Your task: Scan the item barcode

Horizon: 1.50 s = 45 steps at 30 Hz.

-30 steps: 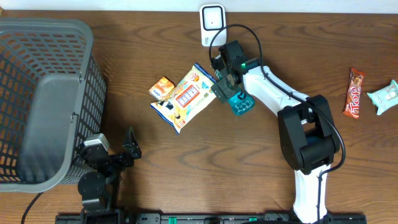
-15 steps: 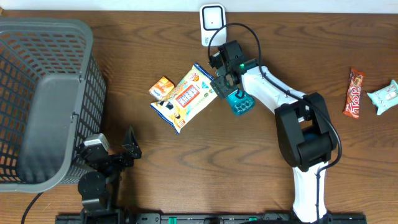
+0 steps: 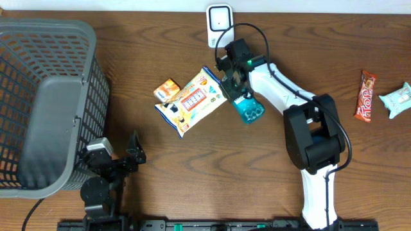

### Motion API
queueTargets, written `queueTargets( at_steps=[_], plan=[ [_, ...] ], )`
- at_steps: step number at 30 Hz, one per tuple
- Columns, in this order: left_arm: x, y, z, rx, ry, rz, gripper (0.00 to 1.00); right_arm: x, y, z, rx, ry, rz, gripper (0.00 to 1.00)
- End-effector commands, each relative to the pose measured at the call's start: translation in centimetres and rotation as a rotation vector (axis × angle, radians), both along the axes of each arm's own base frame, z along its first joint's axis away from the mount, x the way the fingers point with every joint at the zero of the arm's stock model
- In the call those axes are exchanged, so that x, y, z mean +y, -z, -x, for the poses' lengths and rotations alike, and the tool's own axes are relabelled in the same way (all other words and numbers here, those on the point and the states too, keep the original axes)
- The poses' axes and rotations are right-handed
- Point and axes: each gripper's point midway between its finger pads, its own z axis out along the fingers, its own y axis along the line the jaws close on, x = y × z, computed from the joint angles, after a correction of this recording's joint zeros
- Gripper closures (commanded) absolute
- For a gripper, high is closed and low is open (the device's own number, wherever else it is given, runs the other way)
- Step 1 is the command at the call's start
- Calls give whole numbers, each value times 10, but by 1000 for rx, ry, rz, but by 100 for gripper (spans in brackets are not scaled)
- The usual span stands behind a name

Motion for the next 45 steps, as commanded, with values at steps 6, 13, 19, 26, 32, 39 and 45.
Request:
queueTargets(
  at_steps=[6, 13, 19, 26, 32, 39, 45],
  plan=[
    [1, 14, 0, 33, -3, 0, 2, 26, -91, -12, -59, -22, -153, 71],
    [1, 14, 0, 33, -3, 0, 2, 26, -126, -10, -116, -28, -183, 75],
    [1, 14, 0, 33, -3, 0, 3, 25, -145, -9, -153, -40, -193, 78],
    [1, 14, 0, 33, -3, 0, 2, 19, -152, -17, -191, -32, -197, 84],
    [1, 14, 0, 33, -3, 0, 3, 24, -165, -41, -302, -31, -241, 86],
    [1, 14, 0, 33, -3, 0, 2, 26, -168, -54, -362, -27, -275, 92],
    [1, 14, 0, 33, -3, 0, 2, 31, -161, -52, -335, -59, -370, 91]
  ],
)
